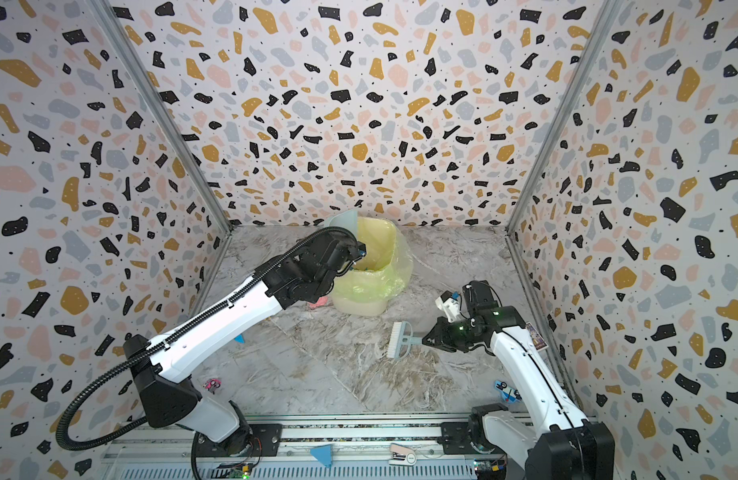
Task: Sweep away the paper scraps from the table
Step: 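Tip the dustpan over the yellow bin with the left gripper, then lower the empty dustpan beside the bin while the right gripper brings the brush over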
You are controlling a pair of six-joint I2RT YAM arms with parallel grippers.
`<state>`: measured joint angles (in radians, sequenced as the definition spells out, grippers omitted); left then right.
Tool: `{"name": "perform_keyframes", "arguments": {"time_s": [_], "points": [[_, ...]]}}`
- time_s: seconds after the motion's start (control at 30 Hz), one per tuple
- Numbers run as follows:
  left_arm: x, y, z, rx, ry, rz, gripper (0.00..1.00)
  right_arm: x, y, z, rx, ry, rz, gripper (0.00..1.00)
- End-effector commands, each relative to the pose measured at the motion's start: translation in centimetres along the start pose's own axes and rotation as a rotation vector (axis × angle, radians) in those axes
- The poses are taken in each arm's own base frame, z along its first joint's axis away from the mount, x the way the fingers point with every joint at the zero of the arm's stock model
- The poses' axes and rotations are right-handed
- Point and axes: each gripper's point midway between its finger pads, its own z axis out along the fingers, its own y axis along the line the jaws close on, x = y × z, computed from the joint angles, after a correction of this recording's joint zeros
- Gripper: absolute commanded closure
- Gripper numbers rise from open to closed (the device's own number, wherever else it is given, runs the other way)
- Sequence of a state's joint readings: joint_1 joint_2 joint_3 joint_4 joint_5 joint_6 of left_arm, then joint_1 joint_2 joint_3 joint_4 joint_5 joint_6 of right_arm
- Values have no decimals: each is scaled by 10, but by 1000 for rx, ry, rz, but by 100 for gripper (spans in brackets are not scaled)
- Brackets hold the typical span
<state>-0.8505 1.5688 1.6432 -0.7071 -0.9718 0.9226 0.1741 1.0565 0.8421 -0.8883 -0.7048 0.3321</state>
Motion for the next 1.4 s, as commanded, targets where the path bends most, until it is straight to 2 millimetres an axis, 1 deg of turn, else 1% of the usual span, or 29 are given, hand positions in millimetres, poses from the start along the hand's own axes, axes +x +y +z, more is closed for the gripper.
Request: {"name": "perform_keyframes", "arguments": {"time_s": [0.0, 0.27, 0.5, 0.67, 0.83, 0.97, 1.03, 1.2, 1.23, 1.27, 1.3, 1.37], "points": [[-5, 1, -4, -32, -13, 104, 100, 5, 4, -4, -18, -8, -8, 100], [-9, -5, -5, -77, -9, 214, 100, 5, 7, -4, -31, -10, -18, 100], [-7, -2, -7, -94, -1, 212, 100, 6, 7, -4, -39, -13, -17, 100], [-7, 5, -9, -100, -11, 165, 100, 6, 8, -5, -39, -21, -15, 100], [-6, 17, -18, -89, -46, 18, 100, 6, 9, -6, -44, -30, -12, 100], [0, 22, -27, -67, -83, -127, 100, 10, 19, -1, -56, -28, -24, 100], [5, 22, -32, -48, -100, -213, 100, 14, 27, 6, -63, -21, -38, 100], [21, 19, -47, -6, -171, -494, 100, 26, 59, 27, -126, -15, -82, 100], [24, 17, -50, 9, -189, -547, 100, 29, 66, 31, -139, -15, -95, 100], [26, 11, -53, 41, -215, -598, 100, 31, 73, 35, -149, -23, -109, 100], [31, 9, -56, 51, -227, -648, 100, 32, 77, 38, -158, -31, -109, 100], [41, -1, -60, 85, -241, -738, 100, 36, 90, 47, -190, -42, -123, 100]]}}
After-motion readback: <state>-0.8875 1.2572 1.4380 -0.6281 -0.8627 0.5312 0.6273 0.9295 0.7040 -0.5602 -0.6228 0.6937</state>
